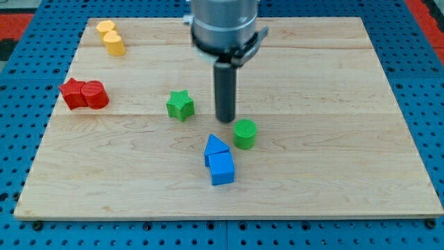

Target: Move the green star towards the left of the blue triangle

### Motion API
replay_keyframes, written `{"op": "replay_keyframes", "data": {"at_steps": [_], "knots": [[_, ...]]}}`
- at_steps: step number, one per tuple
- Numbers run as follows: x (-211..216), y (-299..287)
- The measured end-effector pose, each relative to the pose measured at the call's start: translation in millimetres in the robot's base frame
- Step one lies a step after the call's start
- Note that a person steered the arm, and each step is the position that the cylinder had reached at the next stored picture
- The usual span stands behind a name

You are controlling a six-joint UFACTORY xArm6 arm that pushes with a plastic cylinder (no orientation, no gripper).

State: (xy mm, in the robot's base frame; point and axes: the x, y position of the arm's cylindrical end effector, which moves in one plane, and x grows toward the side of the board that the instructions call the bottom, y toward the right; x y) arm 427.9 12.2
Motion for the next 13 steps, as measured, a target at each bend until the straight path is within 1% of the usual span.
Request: {"op": "replay_keyframes", "data": {"at_steps": [1, 2, 3, 4, 5, 6, 7, 9, 10, 11, 12, 13], "knots": [[18, 36], [70, 24], [73, 19], [12, 39], [-16, -20], [1, -107], [38, -107], [-38, -101], [-23, -170], [1, -205], [33, -183], [74, -152]]}}
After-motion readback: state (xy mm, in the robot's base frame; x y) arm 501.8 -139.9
